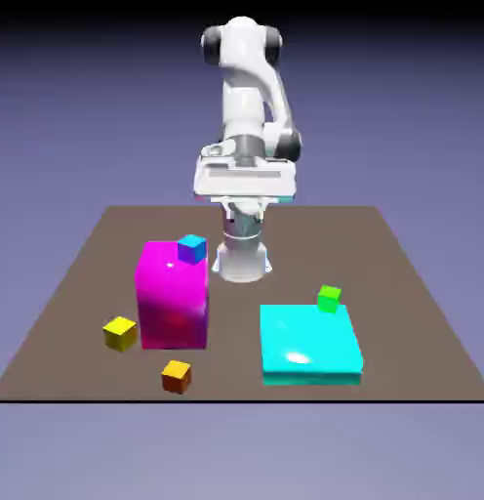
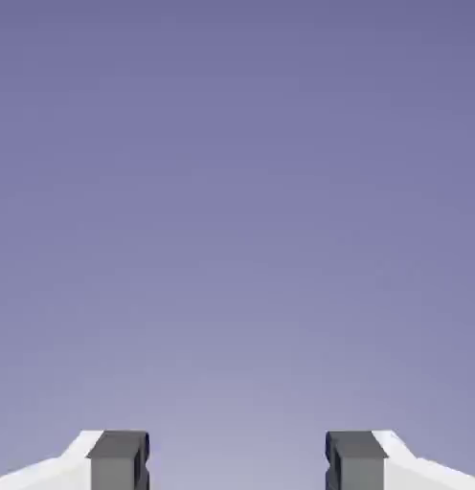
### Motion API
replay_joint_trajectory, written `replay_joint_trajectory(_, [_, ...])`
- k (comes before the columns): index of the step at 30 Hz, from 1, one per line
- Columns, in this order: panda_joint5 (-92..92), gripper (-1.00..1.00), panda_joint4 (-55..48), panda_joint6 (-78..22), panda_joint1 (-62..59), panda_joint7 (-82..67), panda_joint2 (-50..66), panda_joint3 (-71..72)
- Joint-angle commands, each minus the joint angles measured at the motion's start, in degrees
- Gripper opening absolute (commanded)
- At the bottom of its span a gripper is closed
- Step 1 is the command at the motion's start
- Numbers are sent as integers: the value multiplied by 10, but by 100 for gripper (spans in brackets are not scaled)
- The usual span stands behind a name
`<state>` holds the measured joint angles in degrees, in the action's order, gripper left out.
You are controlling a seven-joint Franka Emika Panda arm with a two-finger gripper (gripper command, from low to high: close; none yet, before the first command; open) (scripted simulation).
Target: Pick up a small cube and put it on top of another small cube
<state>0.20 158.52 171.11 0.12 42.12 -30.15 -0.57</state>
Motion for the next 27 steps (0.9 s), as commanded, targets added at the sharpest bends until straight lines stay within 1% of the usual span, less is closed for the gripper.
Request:
replay_joint_trajectory(1, [2, 0, -21, -24, -5, -3, 21, -5])
replay_joint_trajectory(27, [45, 0, -556, -649, -126, -76, 561, -128])
